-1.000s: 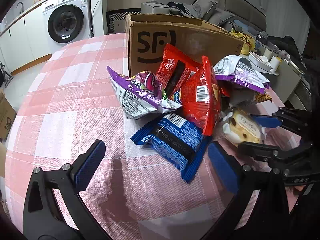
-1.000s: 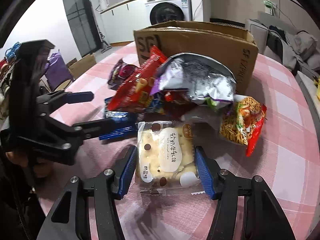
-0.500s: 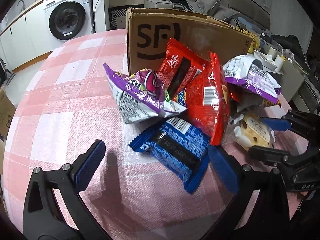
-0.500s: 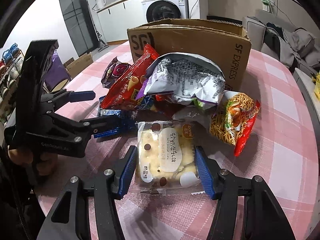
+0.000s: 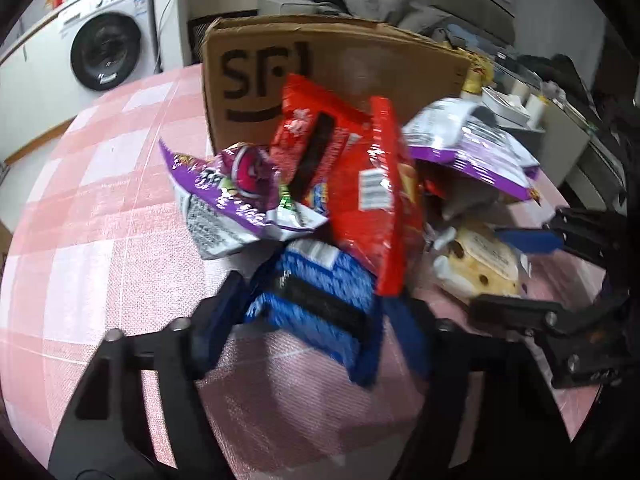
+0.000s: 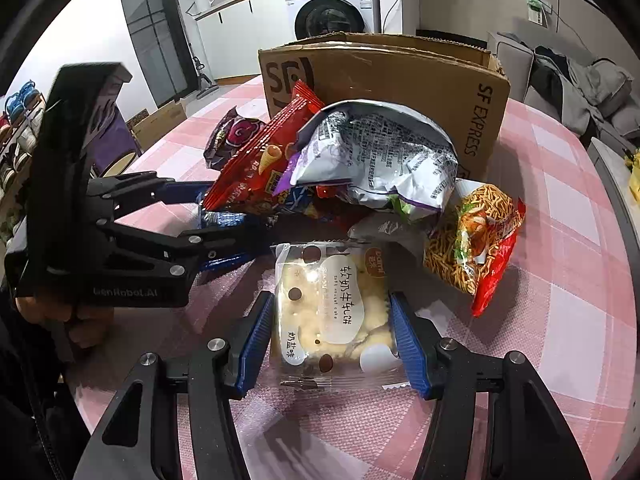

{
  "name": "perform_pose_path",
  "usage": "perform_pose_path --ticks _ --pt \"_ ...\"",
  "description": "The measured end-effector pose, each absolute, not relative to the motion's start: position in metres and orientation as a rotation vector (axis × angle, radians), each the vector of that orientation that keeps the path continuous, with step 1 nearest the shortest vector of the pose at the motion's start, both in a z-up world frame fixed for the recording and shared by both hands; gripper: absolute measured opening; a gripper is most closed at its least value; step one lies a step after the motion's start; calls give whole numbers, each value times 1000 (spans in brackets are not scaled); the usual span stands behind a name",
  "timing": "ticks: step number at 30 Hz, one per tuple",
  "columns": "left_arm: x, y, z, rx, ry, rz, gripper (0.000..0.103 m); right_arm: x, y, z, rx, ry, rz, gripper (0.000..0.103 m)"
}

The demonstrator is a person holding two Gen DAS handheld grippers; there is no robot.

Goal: Organize snacks
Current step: 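Grasp the blue wafer pack with the left gripper while the right gripper lifts the cookie bag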

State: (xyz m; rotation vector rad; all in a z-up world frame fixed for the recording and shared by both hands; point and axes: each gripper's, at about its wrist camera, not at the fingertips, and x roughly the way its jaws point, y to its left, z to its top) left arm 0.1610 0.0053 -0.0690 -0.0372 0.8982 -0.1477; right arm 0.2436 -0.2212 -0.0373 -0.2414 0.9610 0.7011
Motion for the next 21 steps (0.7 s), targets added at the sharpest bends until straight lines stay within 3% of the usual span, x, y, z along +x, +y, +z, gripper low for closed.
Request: perform_pose_path --ticks 4,21 --pt "163 2 -67 -17 891 -173 44 241 -224 -35 -239 954 701 59" --pt "138 0 -38 -44 809 -238 42 221 -236 3 -200 847 758 59"
